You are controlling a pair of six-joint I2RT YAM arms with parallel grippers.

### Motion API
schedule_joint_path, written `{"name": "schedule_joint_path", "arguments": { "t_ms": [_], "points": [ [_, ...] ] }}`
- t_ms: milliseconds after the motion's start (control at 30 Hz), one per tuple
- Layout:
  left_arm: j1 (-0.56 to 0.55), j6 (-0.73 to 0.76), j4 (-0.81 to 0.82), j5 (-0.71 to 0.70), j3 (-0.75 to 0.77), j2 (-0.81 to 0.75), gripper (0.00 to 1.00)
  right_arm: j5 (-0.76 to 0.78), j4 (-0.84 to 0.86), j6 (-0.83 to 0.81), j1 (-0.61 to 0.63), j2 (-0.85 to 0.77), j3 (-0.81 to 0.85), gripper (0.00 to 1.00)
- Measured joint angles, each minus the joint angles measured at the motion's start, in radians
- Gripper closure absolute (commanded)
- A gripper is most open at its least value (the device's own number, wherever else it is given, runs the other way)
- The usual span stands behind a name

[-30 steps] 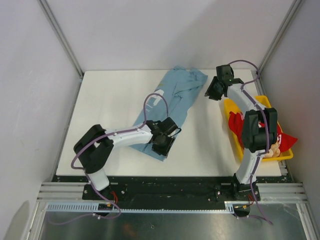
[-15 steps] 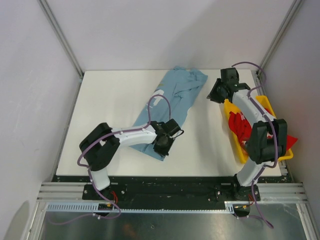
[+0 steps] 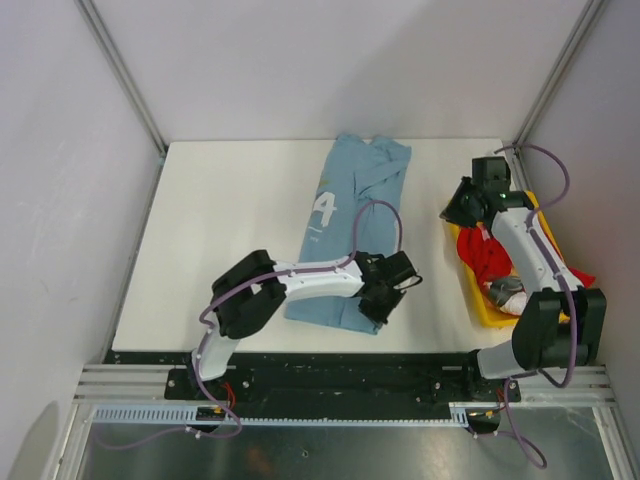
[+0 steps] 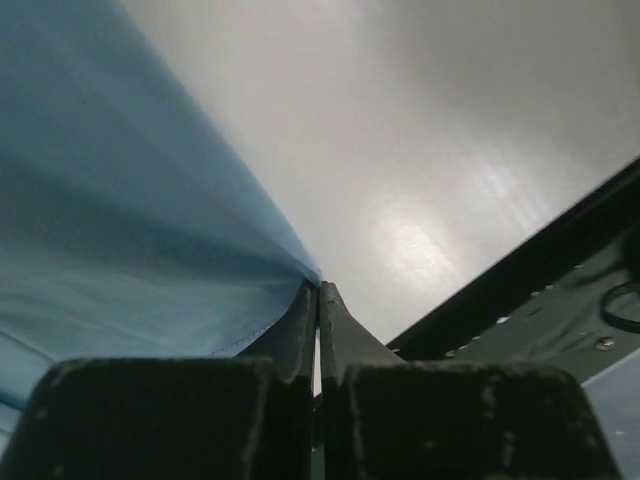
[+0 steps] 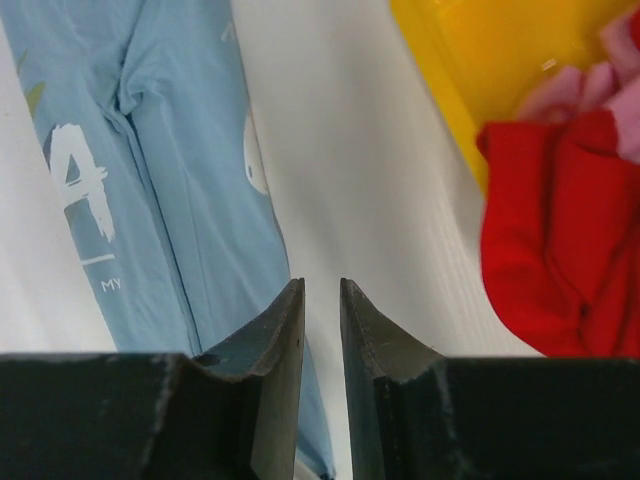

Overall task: Fold and stack the t-shirts
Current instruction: Rotate the tshirt 80 degrees, then grab the bottom of the folded rectangular tshirt with both arms

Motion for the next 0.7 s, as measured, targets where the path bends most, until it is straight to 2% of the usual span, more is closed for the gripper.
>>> {"name": "schedule_joint_path", "arguments": {
  "t_ms": [133,233,333,467,700],
  "points": [
    [-0.032,-0.006,0.012,0.035,0.061,0.04,0.61,-0.008,-0.023,-0.01,-0.019,-0.084,-0.071,0.72],
    [-0.036,-0.013,0.011,0.048,0.063,0.035,0.49,-0.039,-0.03,-0.015,-0.016,-0.155,-0.149,0.7],
    [-0.027,-0.019,0.011,0.048,0.043,-0.002,0.47,-0.055,-0.037,-0.013,0.014,-0.22,-0.232,0.69],
    [0.023,-0.034,0.013,0.039,-0.067,-0.175,0.48,-0.067,-0.056,0.018,0.143,-0.309,-0.348,0.7],
    [0.222,-0.09,0.037,-0.038,-0.323,-0.552,0.58,-0.08,-0.051,0.143,0.414,-0.408,-0.539,0.7]
  ]
}}
